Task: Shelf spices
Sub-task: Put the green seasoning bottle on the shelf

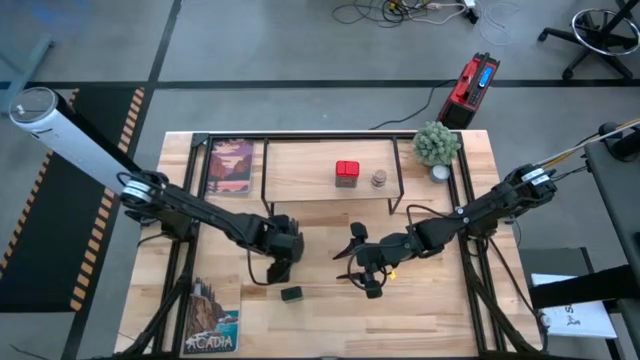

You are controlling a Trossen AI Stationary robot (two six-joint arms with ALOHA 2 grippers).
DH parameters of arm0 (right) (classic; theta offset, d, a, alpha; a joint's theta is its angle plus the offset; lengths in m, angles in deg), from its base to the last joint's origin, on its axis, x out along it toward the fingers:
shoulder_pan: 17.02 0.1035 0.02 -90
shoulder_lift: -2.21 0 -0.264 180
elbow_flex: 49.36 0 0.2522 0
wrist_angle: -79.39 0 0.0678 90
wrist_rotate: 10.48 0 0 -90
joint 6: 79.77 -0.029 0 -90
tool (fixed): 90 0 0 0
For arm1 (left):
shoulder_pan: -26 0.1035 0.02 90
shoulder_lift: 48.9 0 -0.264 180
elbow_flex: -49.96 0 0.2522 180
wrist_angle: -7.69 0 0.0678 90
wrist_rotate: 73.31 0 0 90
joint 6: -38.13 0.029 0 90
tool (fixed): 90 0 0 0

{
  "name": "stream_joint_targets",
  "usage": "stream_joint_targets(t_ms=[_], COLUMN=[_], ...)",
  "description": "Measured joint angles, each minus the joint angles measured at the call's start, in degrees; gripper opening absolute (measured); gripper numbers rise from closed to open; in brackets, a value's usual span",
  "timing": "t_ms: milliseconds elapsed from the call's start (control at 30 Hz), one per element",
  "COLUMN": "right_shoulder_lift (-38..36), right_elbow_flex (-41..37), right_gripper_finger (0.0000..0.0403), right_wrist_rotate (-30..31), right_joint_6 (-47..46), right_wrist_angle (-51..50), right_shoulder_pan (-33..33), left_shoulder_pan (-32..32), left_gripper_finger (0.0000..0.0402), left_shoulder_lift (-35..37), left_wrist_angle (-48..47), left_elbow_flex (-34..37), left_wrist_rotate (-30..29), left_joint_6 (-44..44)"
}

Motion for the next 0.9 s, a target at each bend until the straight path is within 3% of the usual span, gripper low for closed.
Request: stream_joint_targets(t_ms=[467, 767, 900], right_shoulder_lift=[0.0, 0.0, 0.0], right_elbow_flex=[-0.02, -0.04, -0.04], right_gripper_finger=[0.0208, 0.0206, 0.0208], right_wrist_rotate=[0.02, 0.02, 0.02], right_joint_6=[-0.31, -0.31, -0.31], right_wrist_angle=[-0.02, -0.04, -0.04], right_shoulder_pan=[0.0, 0.0, 0.0], left_shoulder_pan=[0.0, 0.02, 0.0], left_gripper_finger=[0.0185, 0.0202, 0.0189], left_shoulder_lift=[-0.08, 0.23, 0.55], left_wrist_angle=[0.04, -0.04, -2.21], left_elbow_flex=[0.0, 0.0, -1.44], left_wrist_rotate=[1.4, 4.12, 4.98], left_joint_6=[-1.1, -1.09, -1.06])
